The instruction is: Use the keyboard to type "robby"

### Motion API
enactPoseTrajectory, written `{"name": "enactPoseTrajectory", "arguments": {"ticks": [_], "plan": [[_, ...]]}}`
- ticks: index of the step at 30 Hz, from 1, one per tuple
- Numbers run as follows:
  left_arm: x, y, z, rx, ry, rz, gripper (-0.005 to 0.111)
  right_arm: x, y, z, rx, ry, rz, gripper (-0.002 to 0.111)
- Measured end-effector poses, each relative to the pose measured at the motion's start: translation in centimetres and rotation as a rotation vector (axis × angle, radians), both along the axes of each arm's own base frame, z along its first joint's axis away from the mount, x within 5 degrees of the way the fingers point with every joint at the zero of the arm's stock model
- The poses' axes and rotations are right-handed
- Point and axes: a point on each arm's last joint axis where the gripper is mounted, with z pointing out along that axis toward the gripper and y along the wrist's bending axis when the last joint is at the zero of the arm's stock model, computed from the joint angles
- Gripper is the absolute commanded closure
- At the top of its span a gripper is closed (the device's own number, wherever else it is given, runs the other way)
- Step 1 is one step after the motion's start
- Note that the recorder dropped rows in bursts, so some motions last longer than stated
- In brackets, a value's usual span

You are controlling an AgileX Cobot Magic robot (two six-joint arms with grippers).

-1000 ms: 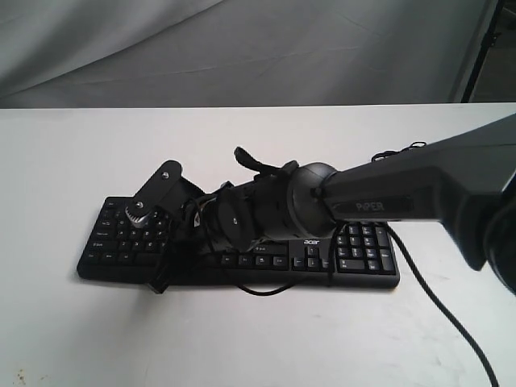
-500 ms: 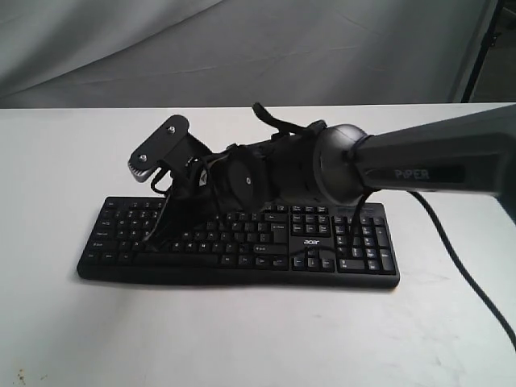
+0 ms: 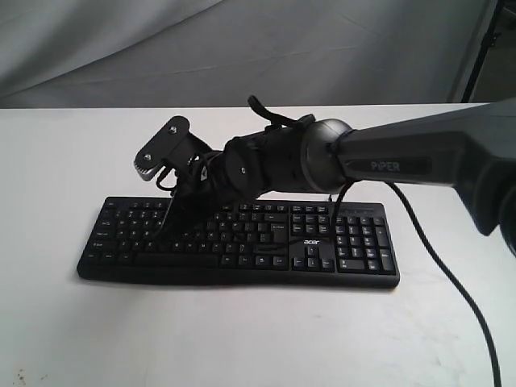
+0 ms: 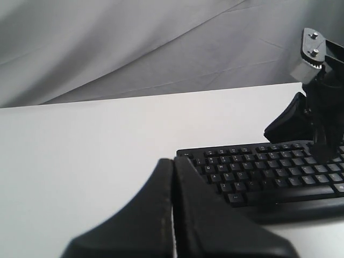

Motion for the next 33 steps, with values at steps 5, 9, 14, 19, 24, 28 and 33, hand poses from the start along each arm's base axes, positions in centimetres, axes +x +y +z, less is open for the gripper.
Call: {"name": "enactPoseTrajectory", "arguments": {"ticks": [5, 9, 14, 19, 24, 28, 33], "plan": [[0.0, 0.0, 0.0, 0.0, 0.0, 0.0, 0.107, -0.2, -0.2, -1.3, -0.019, 0.018, -0.002, 0.108], [0.0, 0.0, 0.0, 0.0, 0.0, 0.0, 0.107, -0.1, -0.1, -1.8, -0.018, 0.013, -0.005, 0.108], [0.0, 0.0, 0.0, 0.0, 0.0, 0.0, 0.107, 0.0, -0.1, -1.8, -0.01, 0.003, -0.008, 0.108], [0.0, 0.0, 0.0, 0.0, 0.0, 0.0, 0.107, 0.1, -0.1, -1.9, -0.008, -0.002, -0.01, 0.108], [0.0, 0.0, 0.0, 0.0, 0.0, 0.0, 0.107, 0.1, -0.1, -2.6, -0.016, 0.006, -0.01, 0.108], [0.0, 0.0, 0.0, 0.0, 0.0, 0.0, 0.107, 0.1, -0.1, -2.7, -0.016, 0.005, -0.011, 0.108], [0.0, 0.0, 0.0, 0.0, 0.0, 0.0, 0.107, 0.1, -0.1, -2.7, -0.018, 0.007, -0.01, 0.108]]}}
